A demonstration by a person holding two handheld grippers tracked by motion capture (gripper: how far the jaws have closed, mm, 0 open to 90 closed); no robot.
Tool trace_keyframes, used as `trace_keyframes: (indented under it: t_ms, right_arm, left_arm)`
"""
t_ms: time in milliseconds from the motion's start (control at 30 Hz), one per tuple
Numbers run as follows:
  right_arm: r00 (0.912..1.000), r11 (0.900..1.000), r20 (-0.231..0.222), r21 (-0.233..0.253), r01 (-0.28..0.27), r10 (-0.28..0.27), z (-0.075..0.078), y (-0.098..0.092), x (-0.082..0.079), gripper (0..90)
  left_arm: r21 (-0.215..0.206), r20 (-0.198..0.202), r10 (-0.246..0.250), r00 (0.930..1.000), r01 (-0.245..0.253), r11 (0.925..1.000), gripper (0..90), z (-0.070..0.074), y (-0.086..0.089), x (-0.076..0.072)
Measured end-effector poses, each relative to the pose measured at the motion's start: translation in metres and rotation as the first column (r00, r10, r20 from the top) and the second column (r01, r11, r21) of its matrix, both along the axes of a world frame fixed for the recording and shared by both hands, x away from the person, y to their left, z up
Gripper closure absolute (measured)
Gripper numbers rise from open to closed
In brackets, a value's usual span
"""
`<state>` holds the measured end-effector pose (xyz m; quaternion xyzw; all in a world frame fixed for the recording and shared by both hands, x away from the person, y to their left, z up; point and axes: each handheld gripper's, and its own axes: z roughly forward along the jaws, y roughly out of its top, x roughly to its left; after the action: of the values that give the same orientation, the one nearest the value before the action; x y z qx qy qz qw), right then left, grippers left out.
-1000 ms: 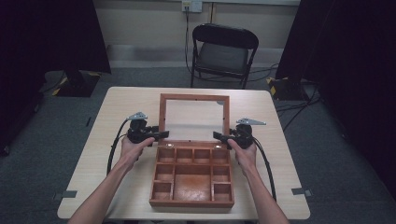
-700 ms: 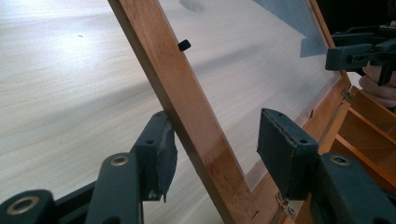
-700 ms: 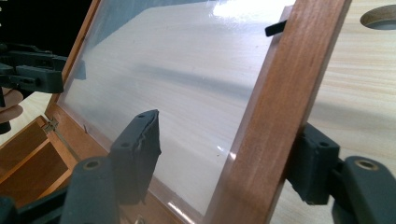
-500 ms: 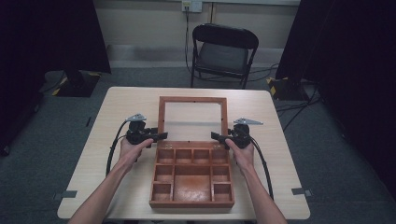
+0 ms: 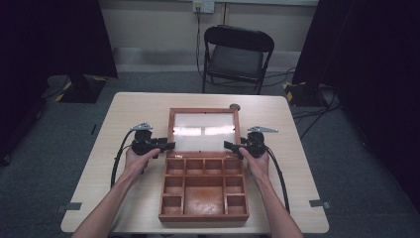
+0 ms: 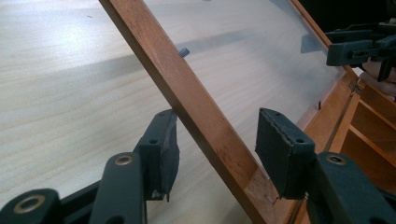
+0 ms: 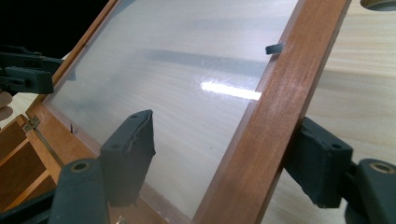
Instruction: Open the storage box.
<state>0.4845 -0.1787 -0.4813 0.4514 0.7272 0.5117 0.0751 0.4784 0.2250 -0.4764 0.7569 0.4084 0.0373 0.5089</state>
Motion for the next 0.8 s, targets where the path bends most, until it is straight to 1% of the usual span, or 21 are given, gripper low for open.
trace_keyframes:
  t_ms: [67, 167, 200, 367, 433, 467, 500, 533, 567, 633, 667, 700, 733, 800]
  right_arm:
    - [1.0, 1.0, -0.008, -0.003, 0.003, -0.003, -0.0004, 0.0002, 0.0003, 26.8]
    - [1.0, 1.0, -0.006, -0.008, 0.008, -0.008, -0.001, 0.0003, 0.0005, 26.0]
    - [1.0, 1.0, -0.006, -0.008, 0.008, -0.008, -0.001, 0.0003, 0.0005, 26.0]
    - [0.9999, 1.0, -0.005, -0.013, 0.014, -0.014, -0.0016, 0.0006, 0.0004, 24.7]
    - [0.9998, 1.0, -0.005, -0.018, 0.018, -0.019, -0.0021, 0.0006, 0.0006, 24.1]
    - [0.9998, 1.0, -0.005, -0.018, 0.018, -0.019, -0.0021, 0.0006, 0.0006, 24.1]
    - [0.9998, 1.0, -0.01, -0.02, 0.018, -0.019, -0.0029, 0.0002, 0.0009, 23.6]
    - [0.9996, 0.999, -0.015, -0.024, 0.022, -0.022, -0.0034, 0.0001, 0.0012, 23.4]
    - [0.9994, 1.0, -0.026, -0.019, 0.023, -0.023, -0.0041, 0.0002, 0.0017, 23.3]
    - [0.9992, 1.0, -0.031, -0.02, 0.023, -0.023, -0.0051, -0.0002, 0.0022, 23.1]
    - [0.9992, 1.0, -0.031, -0.02, 0.023, -0.023, -0.0051, -0.0002, 0.0022, 23.1]
    - [0.999, 1.0, -0.037, -0.018, 0.024, -0.025, -0.0057, -0.0004, 0.0024, 22.5]
    - [0.9991, 0.999, -0.034, -0.024, 0.025, -0.026, -0.0055, -0.0003, 0.0024, 21.9]
    - [0.9987, 0.999, -0.039, -0.026, 0.031, -0.032, -0.0055, -0.0006, 0.0025, 20.3]
  left_arm:
    - [-0.006, -0.005, 0.001, 1.0, -0.001, 1.0, 48.3, -0.0004, 0.0, 0.0001]
    - [-0.013, -0.015, 0.006, 0.9999, -0.006, 0.9999, 47.0, -0.0016, -0.0009, 0.0005]
    - [-0.006, -0.013, 0.002, 0.9999, -0.002, 1.0, 47.0, -0.0018, -0.0007, 0.001]
    - [-0.006, -0.024, 0.003, 0.9997, -0.003, 1.0, 45.5, -0.0029, -0.0004, 0.0019]
    - [-0.011, -0.039, 0.004, 0.9992, -0.005, 0.9999, 44.0, -0.004, -0.0019, 0.0024]
    - [-0.011, -0.039, 0.004, 0.9992, -0.005, 0.9999, 43.2, -0.004, -0.0019, 0.0024]
    - [-0.011, -0.049, 0.002, 0.9988, -0.003, 0.9999, 42.3, -0.0057, -0.0023, 0.0036]
    - [-0.011, -0.049, 0.002, 0.9988, -0.003, 0.9999, 41.3, -0.0057, -0.0023, 0.0036]
    - [-0.02, -0.064, 0.004, 0.9979, -0.006, 0.9998, 40.7, -0.0075, -0.0025, 0.005]
    - [-0.023, -0.069, 0.007, 0.9976, -0.009, 0.9997, 39.9, -0.0086, -0.0022, 0.0055]
    - [-0.023, -0.069, 0.007, 0.9976, -0.009, 0.9997, 39.8, -0.0086, -0.0022, 0.0055]
    - [-0.013, -0.063, 0.011, 0.998, -0.012, 0.9999, 38.7, -0.0085, -0.0023, 0.0054]
    - [0.011, -0.04, 0.023, 0.9989, -0.022, 0.9997, 39.8, -0.0075, -0.0029, 0.0049]
    - [0.003, -0.039, 0.018, 0.9991, -0.018, 0.9998, 41.2, -0.0066, -0.0025, 0.0049]
